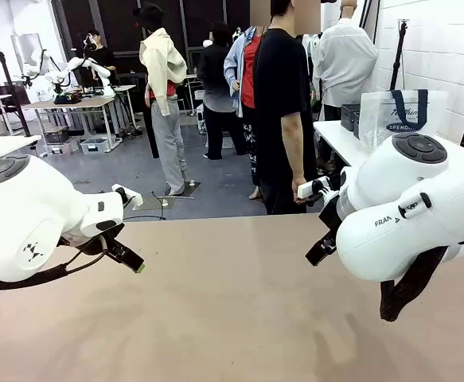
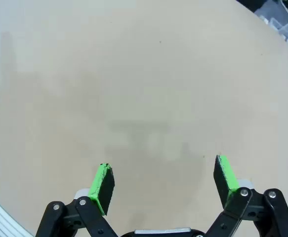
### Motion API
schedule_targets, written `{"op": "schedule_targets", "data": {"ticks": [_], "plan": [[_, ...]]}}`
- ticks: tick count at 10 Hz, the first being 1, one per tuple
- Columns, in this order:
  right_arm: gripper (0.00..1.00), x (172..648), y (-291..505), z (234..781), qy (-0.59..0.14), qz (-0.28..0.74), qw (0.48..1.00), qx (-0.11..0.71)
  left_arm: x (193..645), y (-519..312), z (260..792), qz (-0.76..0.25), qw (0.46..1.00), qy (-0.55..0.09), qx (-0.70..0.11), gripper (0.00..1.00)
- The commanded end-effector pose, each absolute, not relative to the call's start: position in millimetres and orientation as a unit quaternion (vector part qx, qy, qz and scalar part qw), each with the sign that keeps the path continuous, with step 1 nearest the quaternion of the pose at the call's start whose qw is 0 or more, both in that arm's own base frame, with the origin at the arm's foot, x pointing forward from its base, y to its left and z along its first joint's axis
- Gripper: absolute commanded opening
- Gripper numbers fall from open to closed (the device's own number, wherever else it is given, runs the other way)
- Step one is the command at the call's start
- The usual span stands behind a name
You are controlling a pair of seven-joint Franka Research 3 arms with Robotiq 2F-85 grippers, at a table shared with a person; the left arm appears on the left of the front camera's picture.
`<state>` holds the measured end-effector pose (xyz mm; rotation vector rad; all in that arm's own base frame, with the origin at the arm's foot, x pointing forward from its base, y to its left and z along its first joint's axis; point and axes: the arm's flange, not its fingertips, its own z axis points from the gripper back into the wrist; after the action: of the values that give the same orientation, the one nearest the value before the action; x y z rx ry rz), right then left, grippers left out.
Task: Transfer purchased items from the store into the shopping bag.
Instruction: Open the Reusable shopping bag in the center of the table.
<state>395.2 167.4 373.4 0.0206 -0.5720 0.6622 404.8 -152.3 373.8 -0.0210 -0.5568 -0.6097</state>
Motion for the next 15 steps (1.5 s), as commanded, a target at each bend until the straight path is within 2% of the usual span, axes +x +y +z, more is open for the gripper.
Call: {"op": "schedule_targets", "data": {"ticks": [1, 15], "plan": [[1.00, 395.2, 167.4, 373.4, -0.277, 0.321, 0.906, 0.010, 404.8, -152.3, 373.8, -0.296, 0.916, -0.271, -0.010, 1.00], [1.00, 395.2, 167.4, 373.4, -0.277, 0.321, 0.906, 0.010, 404.8, -152.3, 373.8, -0.296, 0.916, -0.271, -0.010, 1.00]]}}
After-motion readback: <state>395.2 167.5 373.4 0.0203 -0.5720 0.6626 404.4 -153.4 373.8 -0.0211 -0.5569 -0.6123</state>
